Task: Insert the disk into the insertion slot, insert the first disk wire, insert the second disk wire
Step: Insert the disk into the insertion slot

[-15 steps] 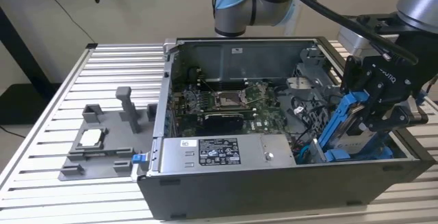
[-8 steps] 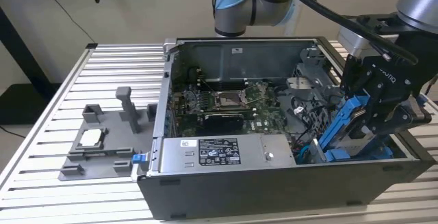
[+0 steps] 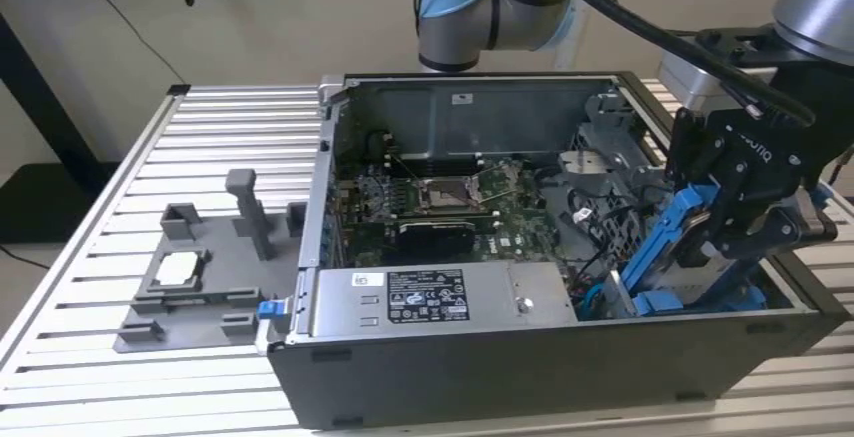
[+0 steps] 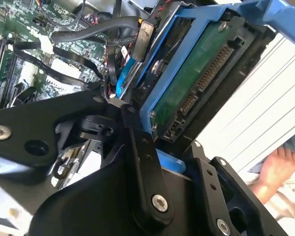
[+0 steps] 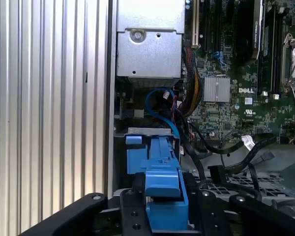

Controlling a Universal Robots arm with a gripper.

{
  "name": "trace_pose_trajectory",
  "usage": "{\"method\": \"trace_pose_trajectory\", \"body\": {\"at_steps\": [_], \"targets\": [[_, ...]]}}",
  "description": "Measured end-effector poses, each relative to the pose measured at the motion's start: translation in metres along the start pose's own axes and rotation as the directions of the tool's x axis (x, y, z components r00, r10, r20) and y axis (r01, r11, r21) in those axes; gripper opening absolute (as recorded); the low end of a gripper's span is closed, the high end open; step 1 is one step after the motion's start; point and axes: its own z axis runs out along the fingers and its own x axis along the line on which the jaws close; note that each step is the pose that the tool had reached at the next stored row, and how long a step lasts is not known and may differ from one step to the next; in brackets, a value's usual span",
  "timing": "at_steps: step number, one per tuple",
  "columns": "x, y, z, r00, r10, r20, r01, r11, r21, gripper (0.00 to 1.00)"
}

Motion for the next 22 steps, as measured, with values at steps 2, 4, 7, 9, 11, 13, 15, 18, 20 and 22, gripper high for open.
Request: {"method": "trace_pose_trajectory", "body": {"at_steps": [2, 4, 7, 9, 11, 13, 15, 18, 20, 22], "targets": [[0.0, 0.0, 0.0, 1.0, 0.0, -0.0001, 0.0, 1.0, -0.0001, 0.38], [0.0, 0.0, 0.0, 1.0, 0.0, 0.0, 0.0, 1.0, 0.0, 0.33], [-0.0003, 0.0002, 0.0004, 1.0, 0.005, 0.0029, -0.005, 1.0, 0.0013, 0.33], [-0.0004, 0.0002, 0.0004, 1.0, 0.006, 0.0074, -0.006, 1.0, 0.0022, 0.33], [-0.0004, 0.0002, 0.0003, 1.0, 0.006, 0.0079, -0.006, 1.0, 0.0023, 0.33], [-0.0004, 0.0002, 0.0002, 0.9999, 0.006, 0.0082, -0.006, 1.0, 0.0023, 0.33], [-0.0004, 0.0002, 0.0001, 0.9999, 0.006, 0.0086, -0.006, 1.0, 0.0025, 0.34], [-0.0004, 0.0002, 0.0003, 0.9999, 0.006, 0.0096, -0.006, 1.0, 0.0023, 0.4], [-0.0006, 0.0003, -0.0006, 0.9999, 0.007, 0.0096, -0.008, 1.0, 0.0024, 0.4], [-0.0008, 0.0005, -0.0039, 0.9999, 0.008, 0.0097, -0.008, 1.0, 0.0027, 0.4]]}}
